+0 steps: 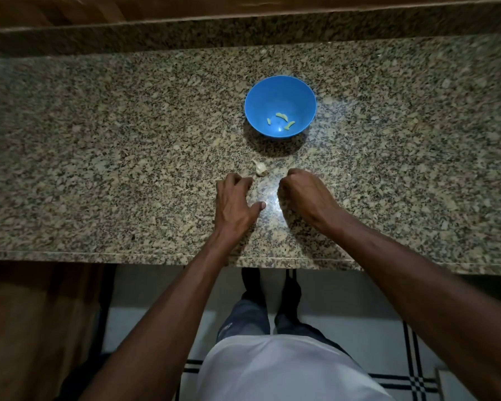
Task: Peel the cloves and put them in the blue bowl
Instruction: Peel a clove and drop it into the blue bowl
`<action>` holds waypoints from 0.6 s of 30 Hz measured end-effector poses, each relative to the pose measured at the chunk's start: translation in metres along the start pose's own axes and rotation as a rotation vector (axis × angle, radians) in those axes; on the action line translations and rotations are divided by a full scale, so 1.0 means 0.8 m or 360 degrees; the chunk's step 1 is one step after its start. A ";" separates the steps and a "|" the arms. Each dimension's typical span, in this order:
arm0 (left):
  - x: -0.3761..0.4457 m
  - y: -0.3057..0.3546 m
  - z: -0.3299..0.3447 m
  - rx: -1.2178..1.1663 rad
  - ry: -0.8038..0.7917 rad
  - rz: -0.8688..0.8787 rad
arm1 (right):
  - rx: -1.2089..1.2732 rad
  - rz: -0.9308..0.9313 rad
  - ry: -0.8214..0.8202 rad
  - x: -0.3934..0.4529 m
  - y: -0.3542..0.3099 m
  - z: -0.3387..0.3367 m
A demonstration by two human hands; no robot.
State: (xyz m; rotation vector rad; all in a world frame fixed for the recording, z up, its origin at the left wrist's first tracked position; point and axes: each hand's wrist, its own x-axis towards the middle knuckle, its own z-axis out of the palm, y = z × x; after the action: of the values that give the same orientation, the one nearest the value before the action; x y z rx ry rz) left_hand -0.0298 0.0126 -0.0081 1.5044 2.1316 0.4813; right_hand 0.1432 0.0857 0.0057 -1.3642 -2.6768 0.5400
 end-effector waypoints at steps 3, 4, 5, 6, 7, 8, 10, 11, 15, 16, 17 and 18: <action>0.004 -0.002 -0.005 0.0127 0.0015 0.0003 | -0.0201 -0.0101 -0.0044 0.006 -0.005 0.000; 0.005 -0.003 -0.005 0.0132 0.0018 0.0006 | -0.0234 -0.0132 -0.0064 0.008 -0.007 -0.001; 0.005 -0.004 -0.005 0.0137 0.0015 0.0013 | -0.0250 -0.0157 -0.0086 0.009 -0.009 -0.004; 0.006 -0.004 -0.005 0.0137 0.0009 0.0017 | -0.0271 -0.0173 -0.0115 0.010 -0.011 -0.007; 0.006 -0.005 -0.004 0.0141 0.0010 0.0022 | -0.0280 -0.0190 -0.0142 0.011 -0.013 -0.010; 0.006 -0.005 -0.004 0.0148 0.0013 0.0024 | -0.0287 -0.0204 -0.0185 0.012 -0.015 -0.014; 0.007 -0.005 -0.004 0.0147 0.0019 0.0017 | -0.0293 -0.0249 -0.0220 0.013 -0.021 -0.019; 0.007 -0.006 -0.003 0.0138 0.0021 0.0009 | -0.0295 -0.0278 -0.0211 0.013 -0.023 -0.021; 0.008 -0.005 -0.002 0.0118 0.0050 0.0009 | -0.0291 -0.0252 -0.0299 0.020 -0.027 -0.020; 0.008 -0.006 -0.002 0.0114 0.0058 0.0007 | -0.0333 -0.0242 -0.0320 0.022 -0.030 -0.019; 0.009 -0.006 -0.001 0.0111 0.0064 0.0005 | -0.0355 -0.0240 -0.0333 0.025 -0.033 -0.020; 0.009 -0.006 -0.001 0.0109 0.0069 0.0003 | -0.0377 -0.0225 -0.0356 0.026 -0.037 -0.022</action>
State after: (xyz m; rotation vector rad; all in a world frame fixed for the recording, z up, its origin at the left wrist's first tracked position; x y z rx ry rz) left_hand -0.0359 0.0176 -0.0116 1.5464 2.2008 0.4493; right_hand 0.1121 0.0912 0.0307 -1.2153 -3.0746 0.3924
